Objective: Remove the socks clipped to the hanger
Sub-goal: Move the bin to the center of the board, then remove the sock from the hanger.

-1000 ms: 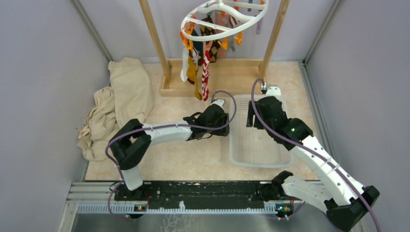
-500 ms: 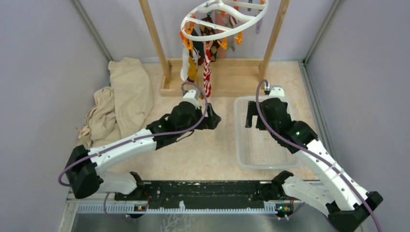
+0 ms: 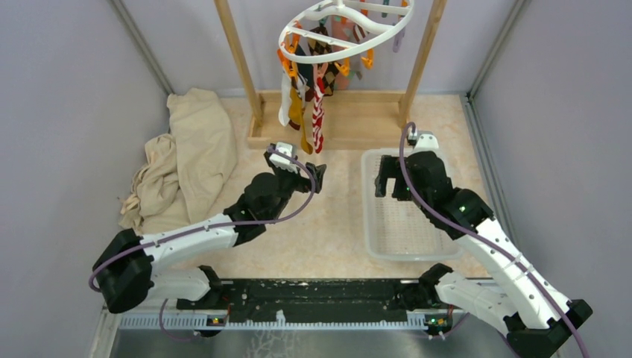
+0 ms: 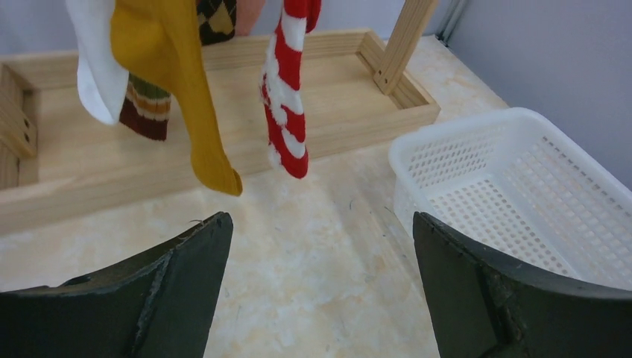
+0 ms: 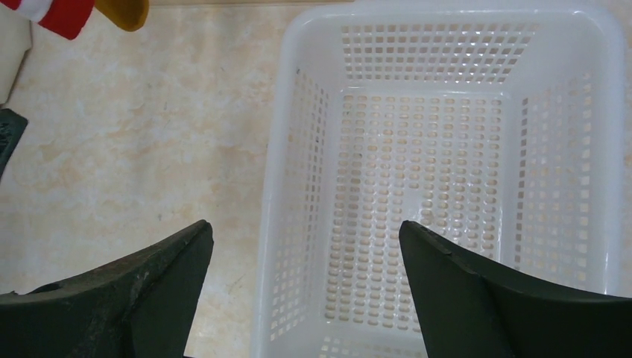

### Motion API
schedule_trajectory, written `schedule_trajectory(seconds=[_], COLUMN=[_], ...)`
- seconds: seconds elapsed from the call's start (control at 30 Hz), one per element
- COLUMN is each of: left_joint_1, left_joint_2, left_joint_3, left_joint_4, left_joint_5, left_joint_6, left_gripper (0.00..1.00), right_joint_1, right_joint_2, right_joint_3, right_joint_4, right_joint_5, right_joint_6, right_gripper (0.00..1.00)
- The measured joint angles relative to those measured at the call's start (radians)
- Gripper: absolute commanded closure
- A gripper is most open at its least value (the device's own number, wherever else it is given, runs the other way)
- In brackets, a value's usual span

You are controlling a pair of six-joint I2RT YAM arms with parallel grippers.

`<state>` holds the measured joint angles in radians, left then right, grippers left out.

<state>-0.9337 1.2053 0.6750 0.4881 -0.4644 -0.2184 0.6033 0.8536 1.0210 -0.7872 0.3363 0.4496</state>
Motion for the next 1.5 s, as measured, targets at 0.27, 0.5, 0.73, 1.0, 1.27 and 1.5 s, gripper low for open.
schedule_trajectory(seconds=[0.27, 0.5, 0.73, 1.0, 1.27, 1.5], left_joint_1=[0.0, 0.01, 0.077, 0.161, 0.161, 0.162], left_joint_2=[0.17, 0.294, 0.357, 0.388, 0.432, 0.435], left_joint_3=[0.019, 0.097, 0.163, 0.191, 0.211, 0.211], left_joint_4=[0.229, 0.336, 0.373, 0.373, 0.373, 0.379], left_joint_5=[-0.026, -0.048, -0.027, 0.032, 0.094, 0.114], left_joint_6=[0.201, 0.3, 0.3, 0.258, 0.203, 0.157], left_gripper=[0.05, 0.06, 0.06, 0.08, 0.15, 0.67], right_joint_1=[0.0, 0.0, 0.0, 0.0, 0.0, 0.0], right_joint_2=[0.0, -0.003, -0.005, -0.008, -0.007, 0.002], right_joint_3=[0.0, -0.006, -0.022, -0.026, -0.026, -0.026], right_joint_4=[0.021, 0.037, 0.04, 0.045, 0.063, 0.063], right_joint_5=[-0.045, -0.059, -0.071, -0.073, -0.078, -0.079], right_joint_6=[0.008, 0.018, 0.025, 0.026, 0.034, 0.034], right_gripper=[0.1, 0.11, 0.11, 0.11, 0.11, 0.11])
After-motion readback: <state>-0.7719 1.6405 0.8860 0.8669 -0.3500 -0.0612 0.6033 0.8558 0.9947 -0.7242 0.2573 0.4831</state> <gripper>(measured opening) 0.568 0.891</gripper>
